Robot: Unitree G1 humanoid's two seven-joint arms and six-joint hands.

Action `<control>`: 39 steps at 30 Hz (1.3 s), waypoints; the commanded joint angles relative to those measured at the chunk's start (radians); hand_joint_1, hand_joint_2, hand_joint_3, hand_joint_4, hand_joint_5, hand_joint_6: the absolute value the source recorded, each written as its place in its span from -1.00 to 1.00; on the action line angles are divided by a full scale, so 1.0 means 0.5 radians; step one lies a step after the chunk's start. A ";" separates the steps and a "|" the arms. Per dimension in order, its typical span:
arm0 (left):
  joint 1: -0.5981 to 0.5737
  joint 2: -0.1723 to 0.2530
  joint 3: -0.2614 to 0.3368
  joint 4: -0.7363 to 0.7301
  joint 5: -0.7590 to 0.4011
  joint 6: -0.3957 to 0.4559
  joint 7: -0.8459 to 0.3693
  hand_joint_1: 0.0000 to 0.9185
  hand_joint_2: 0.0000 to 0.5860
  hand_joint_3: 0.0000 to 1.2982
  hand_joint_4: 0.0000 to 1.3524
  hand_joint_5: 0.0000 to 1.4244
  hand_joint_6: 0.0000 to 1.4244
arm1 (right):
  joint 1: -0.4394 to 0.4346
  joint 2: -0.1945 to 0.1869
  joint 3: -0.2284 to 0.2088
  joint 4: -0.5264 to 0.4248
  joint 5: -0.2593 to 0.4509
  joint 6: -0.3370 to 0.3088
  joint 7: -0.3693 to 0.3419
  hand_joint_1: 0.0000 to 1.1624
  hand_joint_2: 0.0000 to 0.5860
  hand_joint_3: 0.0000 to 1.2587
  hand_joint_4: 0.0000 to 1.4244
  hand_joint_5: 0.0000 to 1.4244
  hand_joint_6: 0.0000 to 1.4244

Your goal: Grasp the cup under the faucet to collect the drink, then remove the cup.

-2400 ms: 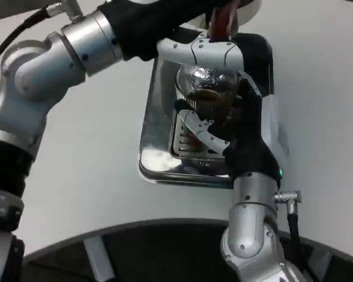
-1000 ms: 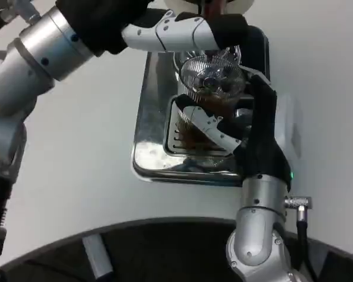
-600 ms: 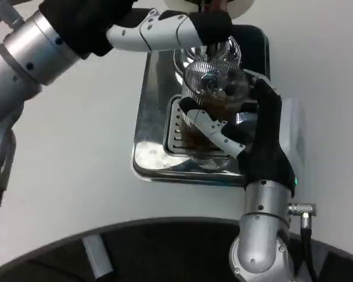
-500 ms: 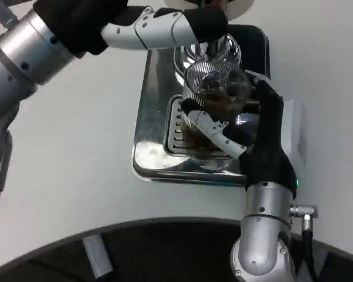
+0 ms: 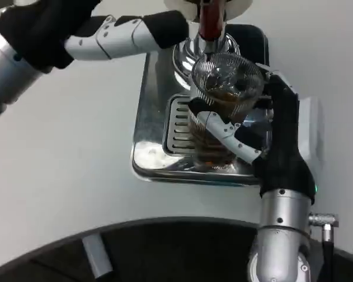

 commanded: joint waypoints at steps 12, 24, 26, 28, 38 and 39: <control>0.322 0.142 0.236 -0.231 -0.116 0.121 0.021 -1.00 -0.60 -0.76 -0.83 -0.75 -0.56 | 0.234 -0.003 0.011 -0.221 -0.097 -0.077 0.099 0.39 -0.18 0.12 0.14 0.35 0.47; 0.848 0.147 0.417 -0.427 -0.071 0.253 0.100 -1.00 -0.59 -0.76 -0.84 -0.78 -0.57 | 0.363 -0.081 0.017 -0.343 -0.142 -0.132 0.163 0.39 -0.18 0.17 0.17 0.40 0.54; 0.924 0.147 0.434 -0.457 -0.053 0.279 0.126 -1.00 -0.59 -0.77 -0.85 -0.79 -0.59 | 0.379 -0.097 0.016 -0.356 -0.150 -0.147 0.180 0.39 -0.18 0.18 0.17 0.40 0.54; 0.997 0.143 0.447 -0.487 -0.039 0.307 0.147 -1.00 -0.59 -0.77 -0.86 -0.80 -0.60 | 0.390 -0.104 0.011 -0.365 -0.160 -0.160 0.196 0.39 -0.18 0.18 0.17 0.42 0.55; 1.371 0.112 0.504 -0.623 0.080 0.367 0.233 -1.00 -0.59 -0.80 -0.89 -0.86 -0.67 | 0.459 -0.159 -0.022 -0.427 -0.180 -0.258 0.268 0.39 -0.18 0.20 0.21 0.44 0.59; 1.400 0.112 0.502 -0.640 0.101 0.374 0.242 -1.00 -0.59 -0.81 -0.90 -0.86 -0.68 | 0.462 -0.160 -0.023 -0.430 -0.182 -0.264 0.273 0.39 -0.18 0.21 0.21 0.44 0.59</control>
